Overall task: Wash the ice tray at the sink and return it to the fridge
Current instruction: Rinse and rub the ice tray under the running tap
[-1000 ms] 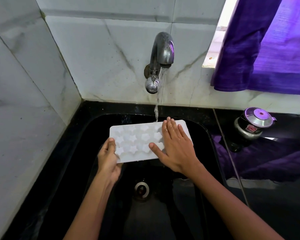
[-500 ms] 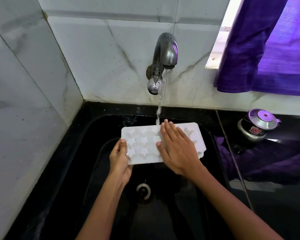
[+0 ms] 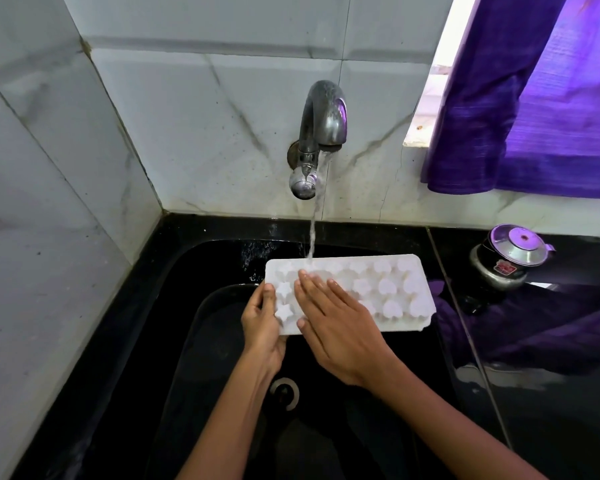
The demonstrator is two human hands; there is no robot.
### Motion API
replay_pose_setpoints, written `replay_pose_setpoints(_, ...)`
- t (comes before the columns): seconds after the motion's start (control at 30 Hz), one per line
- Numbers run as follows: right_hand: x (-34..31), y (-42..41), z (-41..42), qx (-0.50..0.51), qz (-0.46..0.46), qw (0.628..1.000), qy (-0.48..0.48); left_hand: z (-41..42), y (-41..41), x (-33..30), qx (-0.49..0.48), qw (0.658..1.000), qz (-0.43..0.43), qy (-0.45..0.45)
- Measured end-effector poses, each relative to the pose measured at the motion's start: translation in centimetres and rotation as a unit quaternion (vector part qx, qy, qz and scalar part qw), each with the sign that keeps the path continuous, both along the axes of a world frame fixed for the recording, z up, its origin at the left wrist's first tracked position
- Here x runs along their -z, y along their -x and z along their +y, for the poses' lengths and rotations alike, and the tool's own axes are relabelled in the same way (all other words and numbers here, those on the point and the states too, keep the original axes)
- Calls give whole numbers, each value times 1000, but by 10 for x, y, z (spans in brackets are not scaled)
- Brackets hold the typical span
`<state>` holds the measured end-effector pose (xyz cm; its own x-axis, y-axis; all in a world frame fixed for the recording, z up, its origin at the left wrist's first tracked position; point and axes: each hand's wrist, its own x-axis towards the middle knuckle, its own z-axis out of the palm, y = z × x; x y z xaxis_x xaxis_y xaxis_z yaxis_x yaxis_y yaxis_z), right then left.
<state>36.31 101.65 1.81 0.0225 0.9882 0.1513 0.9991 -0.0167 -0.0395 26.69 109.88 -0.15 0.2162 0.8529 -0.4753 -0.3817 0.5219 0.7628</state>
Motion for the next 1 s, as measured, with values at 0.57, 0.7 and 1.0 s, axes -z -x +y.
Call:
replay_pose_setpoints(0.57, -9, 4, 41, -38, 55, 998, 14, -2, -14, -10, 58, 998, -9, -13)
replay_pose_setpoints(0.7, -8, 2, 39, -63, 55, 996, 23, -1, -11, -8, 47, 999, -10, -14)
replay_pose_setpoints(1.0, -13, -9, 28, -37, 65, 997, 11, 15, 5, -5, -9, 1000, 0, -8)
